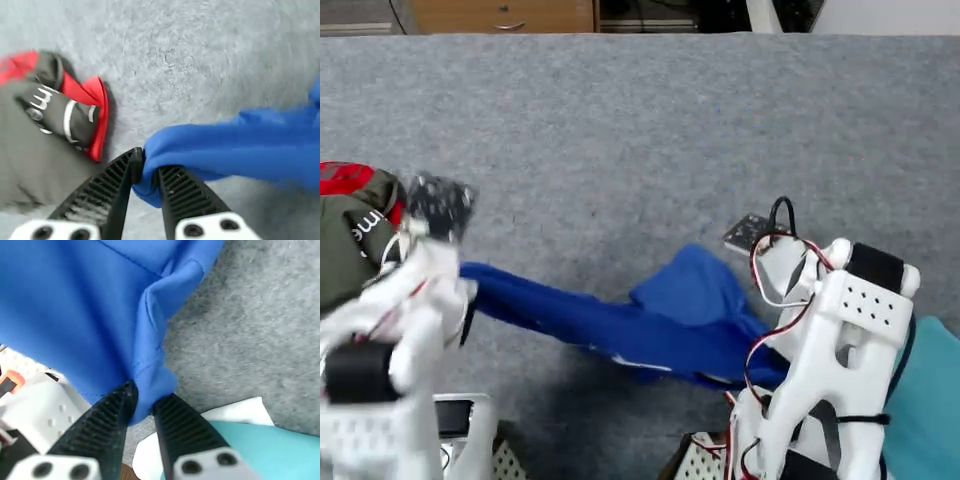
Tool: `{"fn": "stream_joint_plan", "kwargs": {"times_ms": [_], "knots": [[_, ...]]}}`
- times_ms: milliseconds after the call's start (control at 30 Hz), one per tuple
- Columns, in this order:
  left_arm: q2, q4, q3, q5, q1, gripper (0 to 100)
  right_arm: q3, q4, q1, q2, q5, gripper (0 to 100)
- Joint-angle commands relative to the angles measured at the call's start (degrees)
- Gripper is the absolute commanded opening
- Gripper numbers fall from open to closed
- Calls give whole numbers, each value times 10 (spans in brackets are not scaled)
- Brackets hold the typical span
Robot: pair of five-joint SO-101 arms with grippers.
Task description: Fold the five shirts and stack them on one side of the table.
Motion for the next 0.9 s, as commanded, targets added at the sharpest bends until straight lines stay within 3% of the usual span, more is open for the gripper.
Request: {"fn": "stream_joint_plan", "kwargs": {"times_ms": [0,100,233,600,733,867], "knots": [[56,-100,44,87,25,18,0,-7,-20,-15,6,44],[107,-150,57,114,76,18,0,-7,-36,-15,8,150],[165,-165,34,121,113,18,-3,-4,-43,-16,73,257],[196,-72,29,57,116,18,-220,37,-29,-12,135,260],[187,-65,51,58,120,18,-271,9,-98,42,120,260],[149,-65,82,62,120,18,-297,-62,-178,173,35,260]]}}
